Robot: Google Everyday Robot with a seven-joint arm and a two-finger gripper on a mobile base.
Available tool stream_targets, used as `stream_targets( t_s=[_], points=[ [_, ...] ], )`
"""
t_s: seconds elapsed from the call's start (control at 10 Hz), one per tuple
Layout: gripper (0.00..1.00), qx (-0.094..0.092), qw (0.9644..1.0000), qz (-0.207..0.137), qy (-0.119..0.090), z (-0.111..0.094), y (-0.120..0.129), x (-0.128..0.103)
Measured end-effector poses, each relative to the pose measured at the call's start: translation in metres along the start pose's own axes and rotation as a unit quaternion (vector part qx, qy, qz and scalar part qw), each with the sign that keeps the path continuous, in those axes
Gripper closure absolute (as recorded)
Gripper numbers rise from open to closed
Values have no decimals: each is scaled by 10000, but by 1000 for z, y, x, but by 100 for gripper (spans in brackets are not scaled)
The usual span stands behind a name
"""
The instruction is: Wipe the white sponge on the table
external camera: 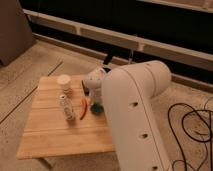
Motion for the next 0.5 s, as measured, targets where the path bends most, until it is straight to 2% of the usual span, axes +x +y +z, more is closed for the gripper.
stream_targets(
  t_s=[0.2,0.5],
  points=[
    [35,-172,9997,-112,-163,-15,11,2],
    [35,-654,9966,-344,-375,-42,24,11]
  ],
)
